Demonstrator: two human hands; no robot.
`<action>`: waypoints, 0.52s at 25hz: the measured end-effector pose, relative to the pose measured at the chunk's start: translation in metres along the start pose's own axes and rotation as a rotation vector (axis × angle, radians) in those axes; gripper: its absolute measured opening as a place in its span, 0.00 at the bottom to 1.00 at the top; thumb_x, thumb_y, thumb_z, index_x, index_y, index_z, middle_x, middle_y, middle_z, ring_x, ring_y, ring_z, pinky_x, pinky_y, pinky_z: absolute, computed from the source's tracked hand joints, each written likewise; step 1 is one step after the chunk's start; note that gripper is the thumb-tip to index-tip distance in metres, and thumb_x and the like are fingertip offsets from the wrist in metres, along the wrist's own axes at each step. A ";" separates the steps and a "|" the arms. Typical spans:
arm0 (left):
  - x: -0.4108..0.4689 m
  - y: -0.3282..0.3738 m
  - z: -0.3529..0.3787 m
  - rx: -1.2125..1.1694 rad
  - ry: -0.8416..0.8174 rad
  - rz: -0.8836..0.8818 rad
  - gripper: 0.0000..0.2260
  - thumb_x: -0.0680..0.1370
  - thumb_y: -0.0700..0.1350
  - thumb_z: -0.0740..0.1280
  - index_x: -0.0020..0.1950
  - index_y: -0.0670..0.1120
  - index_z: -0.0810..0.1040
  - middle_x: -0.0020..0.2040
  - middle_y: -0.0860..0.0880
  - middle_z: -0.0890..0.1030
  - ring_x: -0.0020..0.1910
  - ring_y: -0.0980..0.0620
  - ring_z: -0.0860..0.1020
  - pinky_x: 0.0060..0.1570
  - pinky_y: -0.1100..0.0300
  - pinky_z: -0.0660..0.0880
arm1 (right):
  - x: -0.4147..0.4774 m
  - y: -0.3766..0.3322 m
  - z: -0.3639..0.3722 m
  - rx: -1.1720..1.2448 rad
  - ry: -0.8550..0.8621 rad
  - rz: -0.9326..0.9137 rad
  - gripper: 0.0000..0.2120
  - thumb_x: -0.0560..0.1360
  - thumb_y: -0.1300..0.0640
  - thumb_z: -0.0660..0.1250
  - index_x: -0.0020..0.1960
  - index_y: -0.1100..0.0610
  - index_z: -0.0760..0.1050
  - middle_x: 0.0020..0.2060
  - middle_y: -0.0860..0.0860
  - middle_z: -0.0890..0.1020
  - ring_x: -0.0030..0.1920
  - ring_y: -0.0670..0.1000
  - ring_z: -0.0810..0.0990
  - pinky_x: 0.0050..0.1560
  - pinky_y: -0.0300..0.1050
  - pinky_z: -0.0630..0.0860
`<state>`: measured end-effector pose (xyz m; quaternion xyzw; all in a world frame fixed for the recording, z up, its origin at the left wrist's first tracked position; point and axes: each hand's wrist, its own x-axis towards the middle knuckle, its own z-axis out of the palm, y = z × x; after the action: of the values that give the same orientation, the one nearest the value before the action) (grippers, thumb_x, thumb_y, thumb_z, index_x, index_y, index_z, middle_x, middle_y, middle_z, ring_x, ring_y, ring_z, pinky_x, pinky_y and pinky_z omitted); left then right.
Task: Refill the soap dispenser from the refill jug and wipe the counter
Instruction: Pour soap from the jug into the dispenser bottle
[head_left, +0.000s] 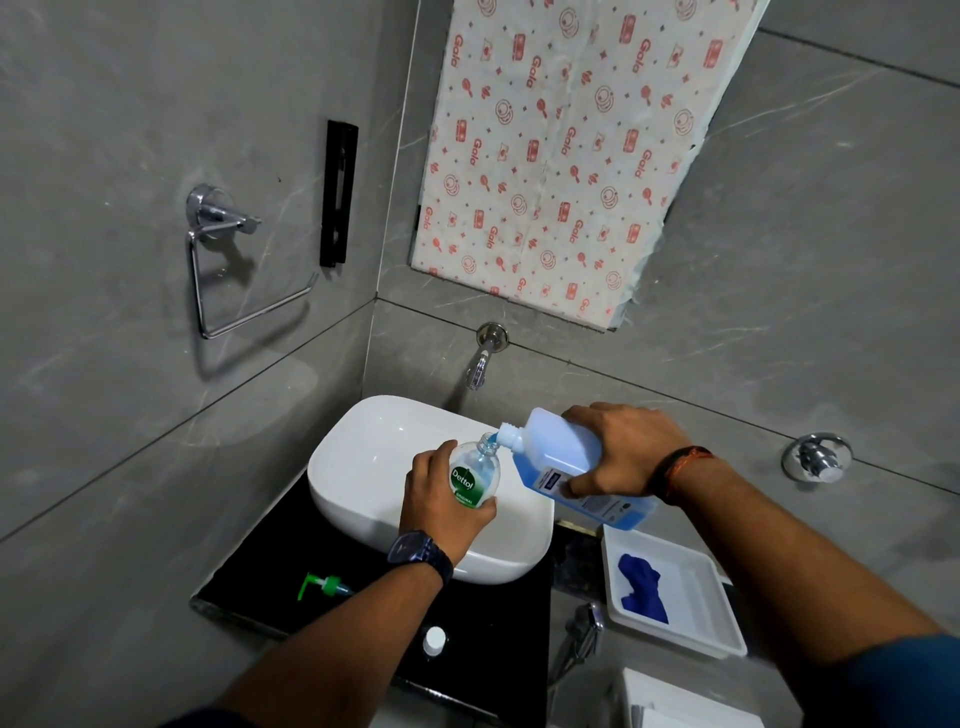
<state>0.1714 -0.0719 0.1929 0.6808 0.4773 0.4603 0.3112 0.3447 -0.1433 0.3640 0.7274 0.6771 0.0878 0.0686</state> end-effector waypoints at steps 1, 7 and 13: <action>0.000 -0.001 0.000 0.003 0.000 0.000 0.38 0.59 0.50 0.78 0.66 0.49 0.69 0.60 0.47 0.72 0.57 0.46 0.73 0.57 0.55 0.73 | 0.000 0.000 0.000 -0.001 0.000 -0.001 0.39 0.55 0.27 0.65 0.62 0.42 0.67 0.50 0.46 0.79 0.42 0.50 0.74 0.40 0.44 0.68; 0.001 -0.003 0.001 0.006 0.011 0.005 0.38 0.58 0.50 0.78 0.65 0.49 0.69 0.59 0.47 0.72 0.56 0.46 0.73 0.56 0.57 0.71 | 0.000 -0.001 -0.001 -0.002 0.004 -0.008 0.39 0.55 0.27 0.65 0.62 0.42 0.68 0.50 0.46 0.79 0.45 0.50 0.76 0.40 0.43 0.67; 0.001 -0.004 0.001 0.003 0.015 0.000 0.38 0.58 0.50 0.78 0.65 0.50 0.69 0.59 0.48 0.72 0.56 0.47 0.73 0.54 0.61 0.68 | 0.000 -0.002 -0.004 -0.009 0.008 -0.010 0.40 0.55 0.26 0.64 0.62 0.42 0.67 0.49 0.46 0.79 0.41 0.48 0.72 0.40 0.43 0.67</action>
<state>0.1708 -0.0692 0.1900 0.6778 0.4802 0.4649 0.3064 0.3422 -0.1434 0.3671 0.7235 0.6804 0.0932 0.0697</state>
